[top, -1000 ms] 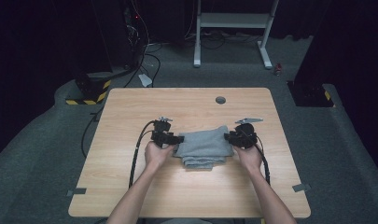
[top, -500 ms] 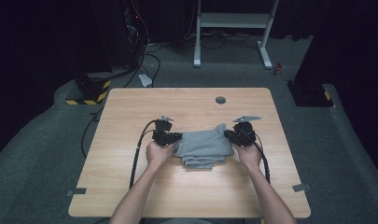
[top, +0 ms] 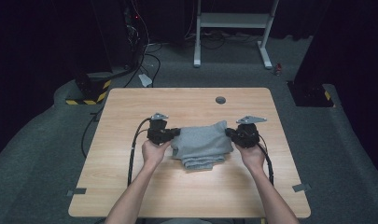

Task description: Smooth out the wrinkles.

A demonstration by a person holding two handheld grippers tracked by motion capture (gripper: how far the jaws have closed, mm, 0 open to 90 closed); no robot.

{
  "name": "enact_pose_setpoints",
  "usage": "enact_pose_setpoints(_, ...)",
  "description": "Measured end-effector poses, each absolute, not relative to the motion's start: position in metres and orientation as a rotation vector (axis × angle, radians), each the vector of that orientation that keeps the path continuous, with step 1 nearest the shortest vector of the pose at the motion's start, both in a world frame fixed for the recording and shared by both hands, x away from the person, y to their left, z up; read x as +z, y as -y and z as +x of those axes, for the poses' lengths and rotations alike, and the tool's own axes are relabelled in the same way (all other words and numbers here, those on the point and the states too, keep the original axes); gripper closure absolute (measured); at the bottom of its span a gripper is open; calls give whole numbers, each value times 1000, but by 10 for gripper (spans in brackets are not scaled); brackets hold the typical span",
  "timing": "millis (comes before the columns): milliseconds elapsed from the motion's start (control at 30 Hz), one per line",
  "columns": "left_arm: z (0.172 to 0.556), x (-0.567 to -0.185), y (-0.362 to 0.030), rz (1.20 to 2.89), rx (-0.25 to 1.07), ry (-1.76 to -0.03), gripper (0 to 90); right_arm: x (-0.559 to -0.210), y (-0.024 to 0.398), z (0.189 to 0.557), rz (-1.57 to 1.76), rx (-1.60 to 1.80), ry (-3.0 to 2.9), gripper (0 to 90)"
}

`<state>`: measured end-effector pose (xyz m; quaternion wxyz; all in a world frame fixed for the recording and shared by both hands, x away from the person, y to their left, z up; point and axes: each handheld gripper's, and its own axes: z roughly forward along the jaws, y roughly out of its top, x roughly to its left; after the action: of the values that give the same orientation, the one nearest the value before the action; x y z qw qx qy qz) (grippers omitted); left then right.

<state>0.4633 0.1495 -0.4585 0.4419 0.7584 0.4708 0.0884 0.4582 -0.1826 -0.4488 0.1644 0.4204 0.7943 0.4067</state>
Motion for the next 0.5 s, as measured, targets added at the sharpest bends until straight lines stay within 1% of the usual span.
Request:
enact_pose_setpoints(100,463,-460,-149,1889,211,-1168,861,-449,182,458,1188,1161,-2264,849)
enact_pose_setpoints(233,454,-452,-149,1875,216,-1125,865,-449,185,454,1185,1174,-2255,850)
enact_pose_setpoints(333,440,-440,-148,1881,231,-1041,865,-450,191,443,1182,1201,-2243,850)
enact_pose_setpoints(500,423,-439,-145,1888,215,-988,865,-454,197,428,1160,1233,-2243,849)
